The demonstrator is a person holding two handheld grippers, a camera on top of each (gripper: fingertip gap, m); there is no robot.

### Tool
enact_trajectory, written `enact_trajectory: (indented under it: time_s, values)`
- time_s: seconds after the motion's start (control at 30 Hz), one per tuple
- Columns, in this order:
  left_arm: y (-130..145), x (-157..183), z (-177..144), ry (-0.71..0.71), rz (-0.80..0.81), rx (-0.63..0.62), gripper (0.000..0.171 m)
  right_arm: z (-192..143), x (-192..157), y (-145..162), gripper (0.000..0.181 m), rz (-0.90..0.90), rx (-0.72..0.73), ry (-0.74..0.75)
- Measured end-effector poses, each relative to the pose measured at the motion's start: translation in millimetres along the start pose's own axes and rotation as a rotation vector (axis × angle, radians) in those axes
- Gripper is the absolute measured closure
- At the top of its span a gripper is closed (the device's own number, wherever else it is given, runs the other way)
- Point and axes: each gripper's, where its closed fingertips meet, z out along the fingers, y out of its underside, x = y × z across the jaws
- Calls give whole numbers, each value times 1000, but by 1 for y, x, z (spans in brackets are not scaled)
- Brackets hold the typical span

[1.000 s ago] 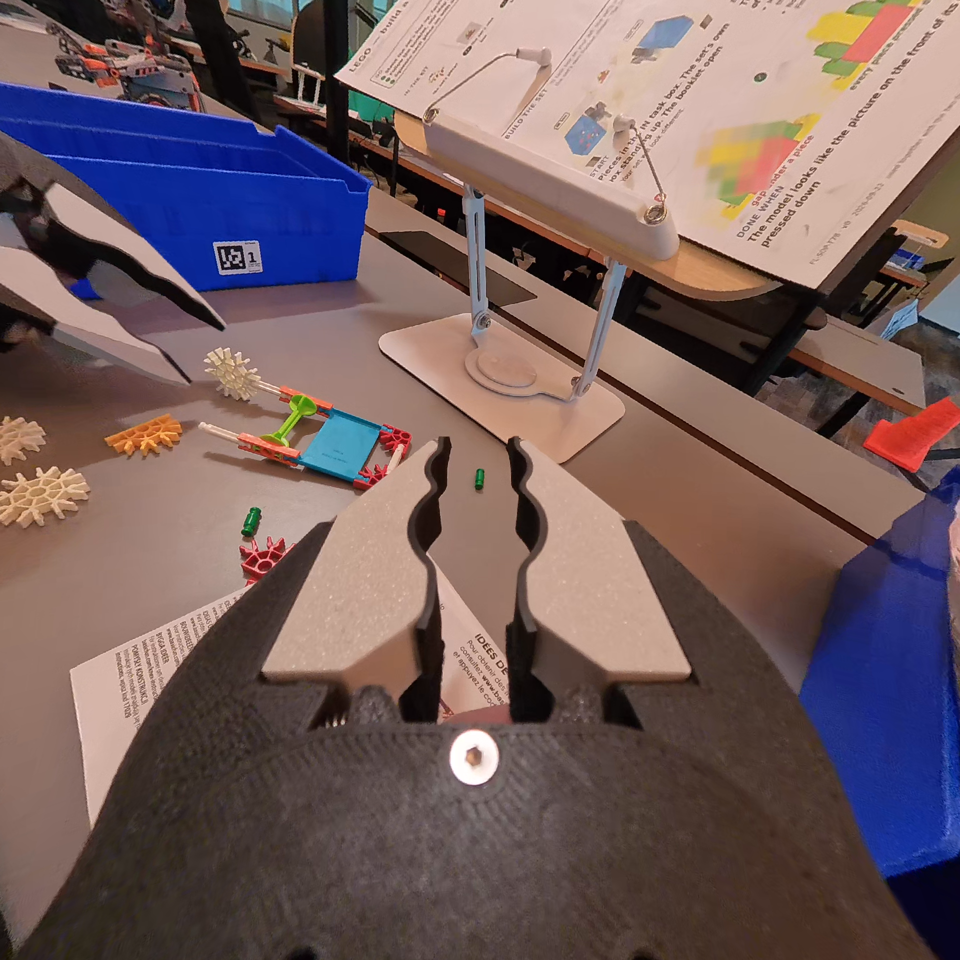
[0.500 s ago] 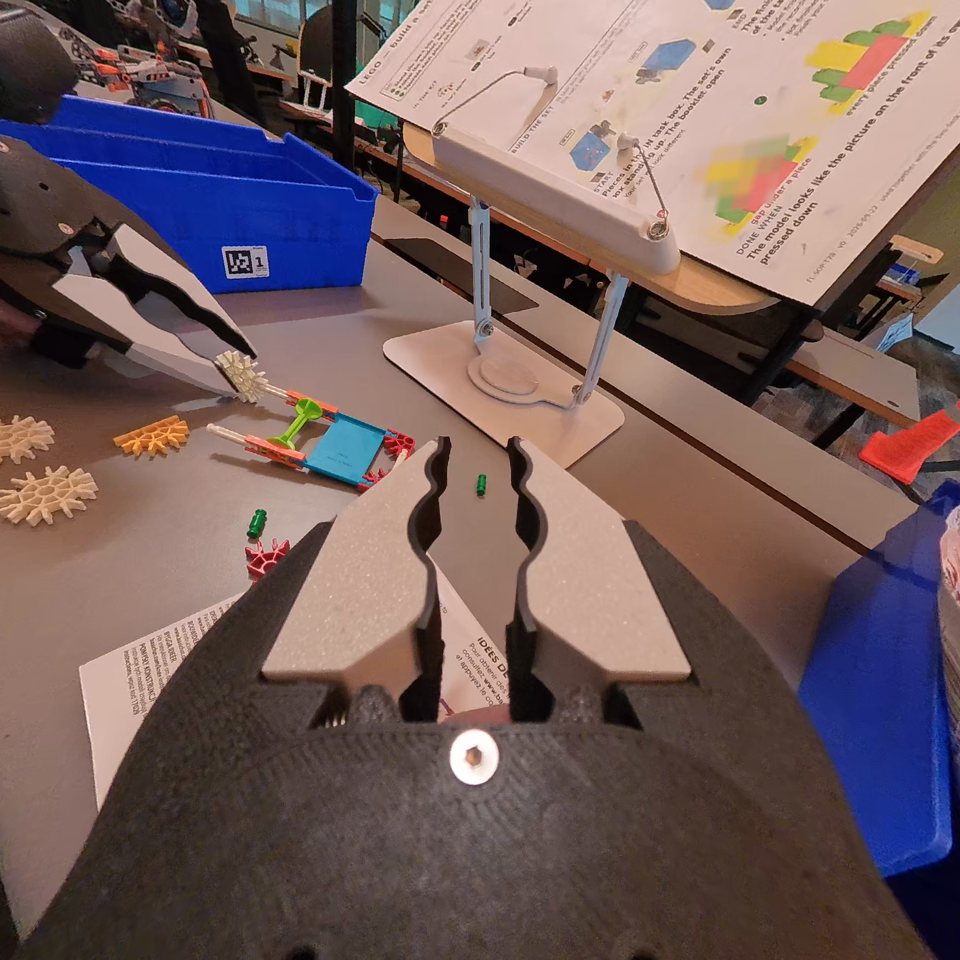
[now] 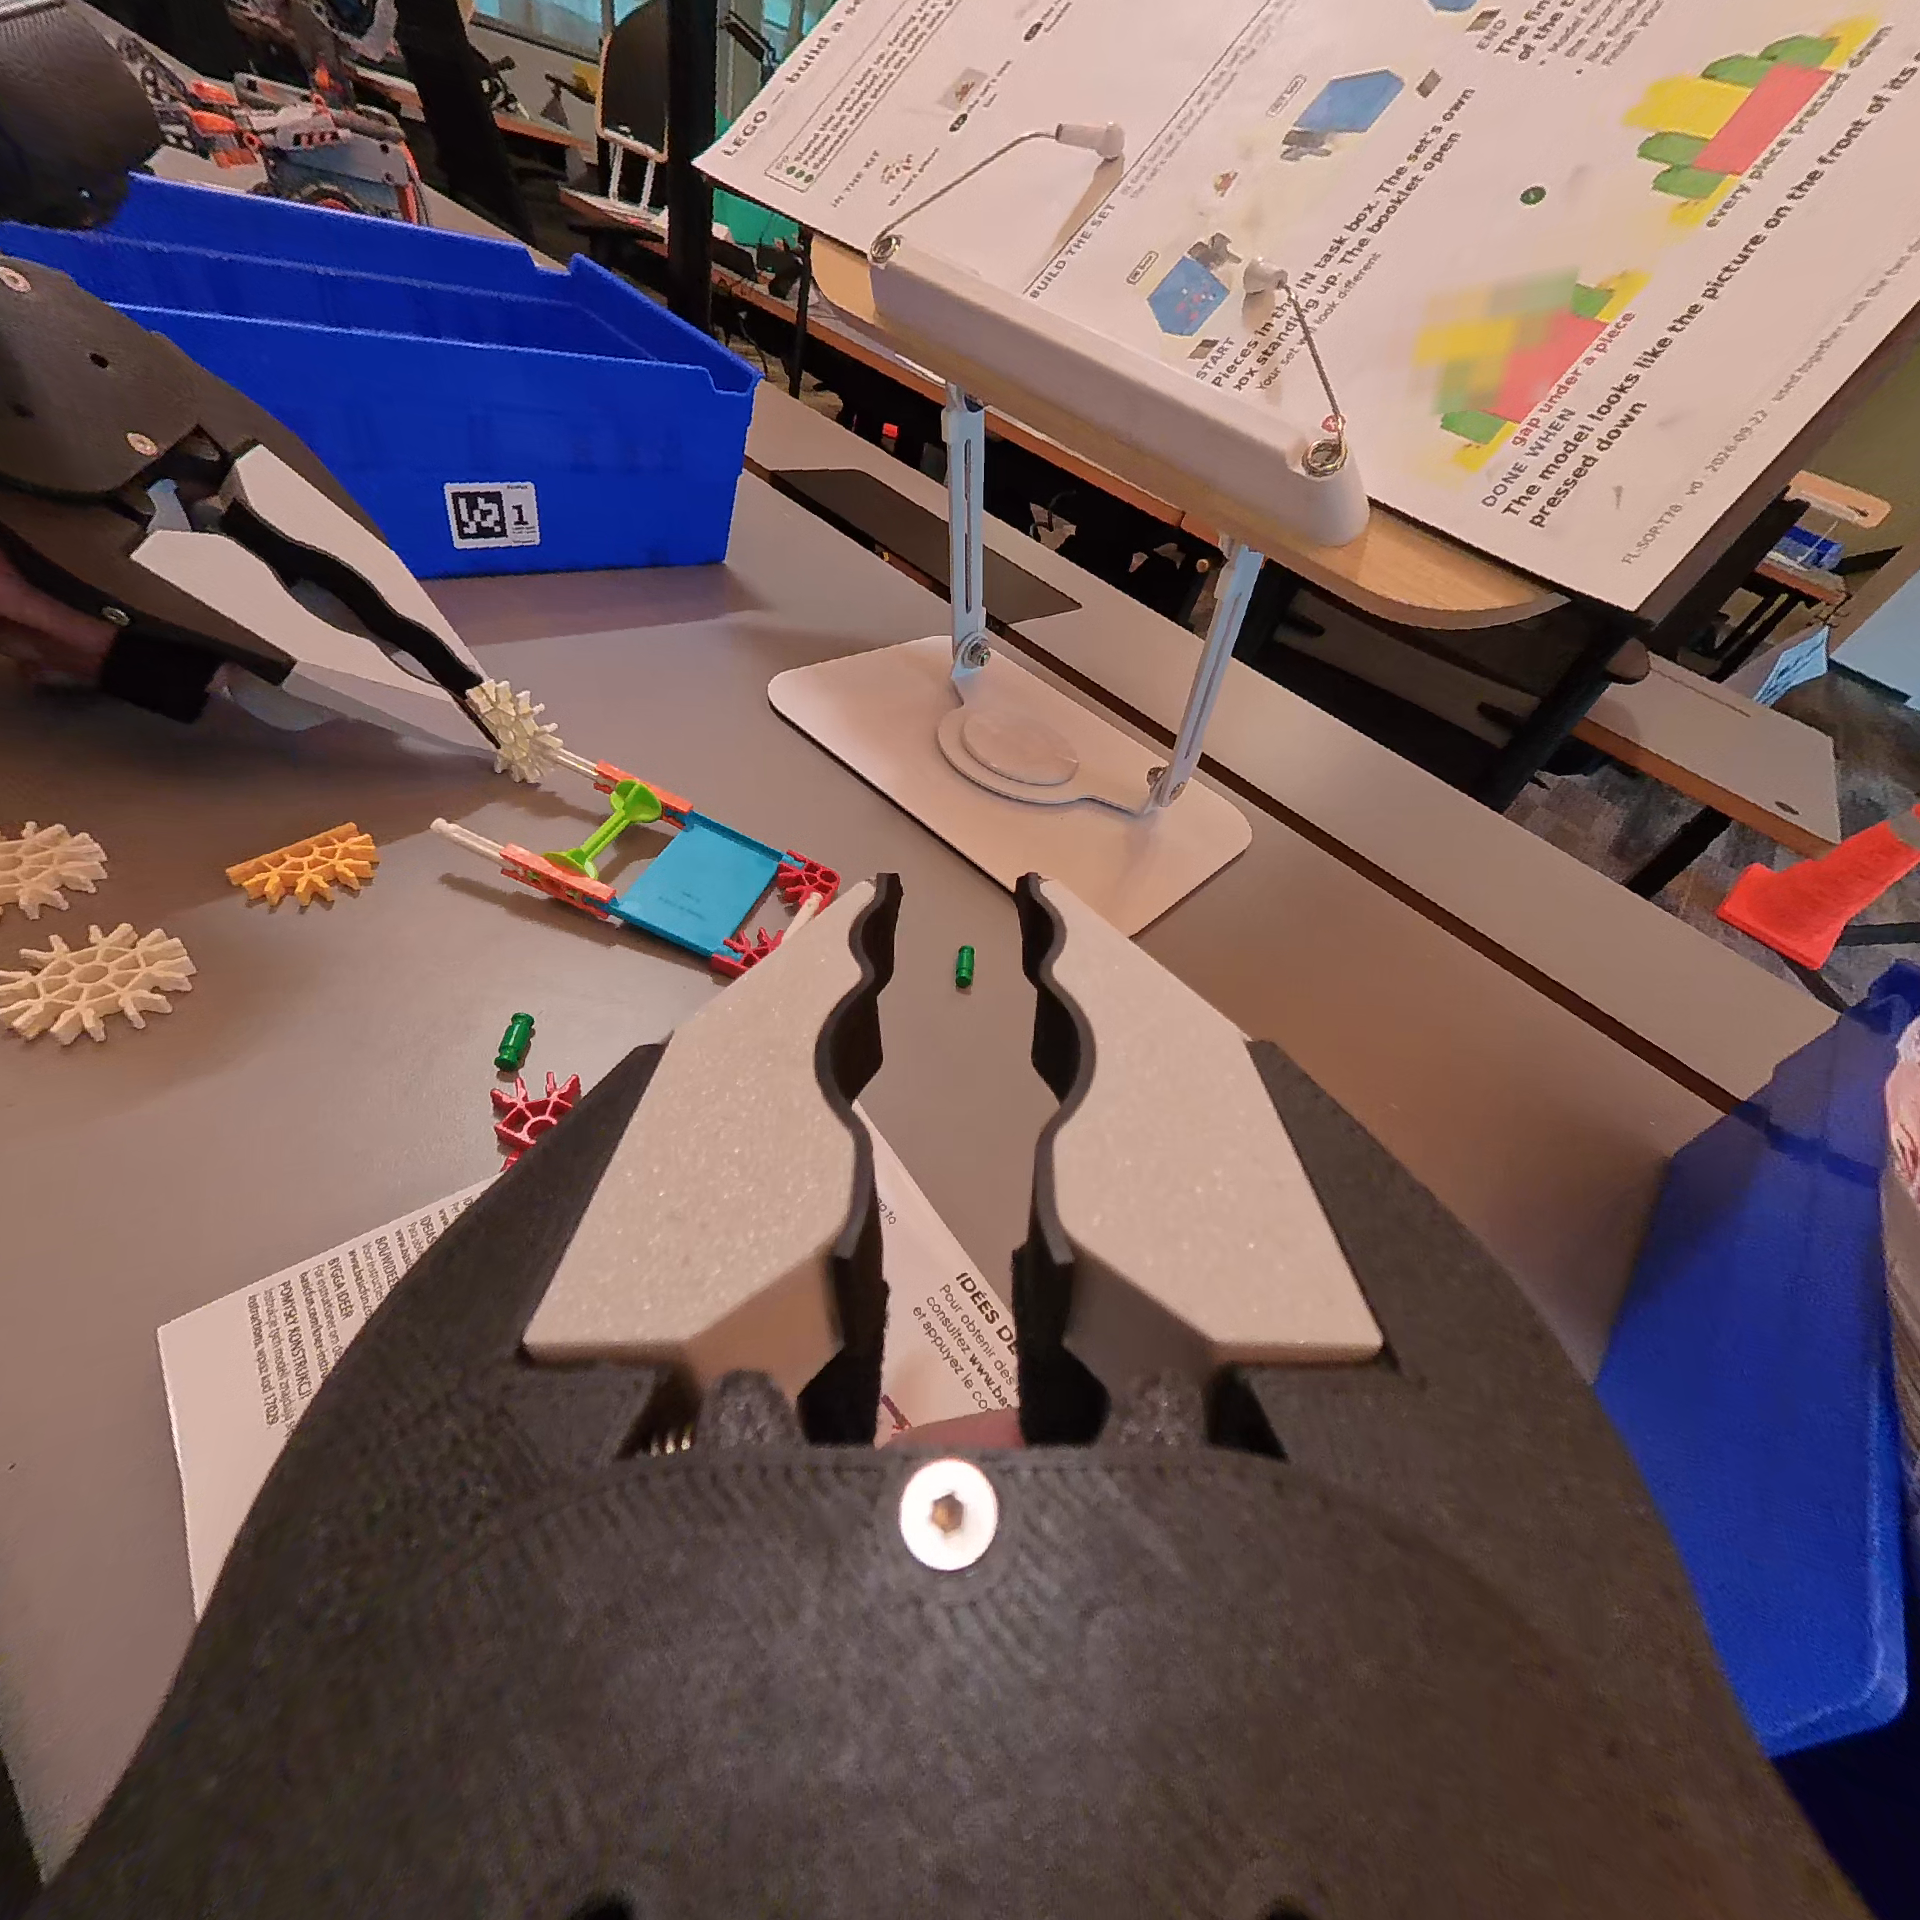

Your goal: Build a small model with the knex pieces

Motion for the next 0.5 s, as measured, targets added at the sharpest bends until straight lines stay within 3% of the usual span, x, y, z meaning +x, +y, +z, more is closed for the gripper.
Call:
enact_trajectory:
  time_s: [0.5]
  values:
    - [-10,8,0,70,57,-21,167,-1,-1,-1,159,-6,4,-3]
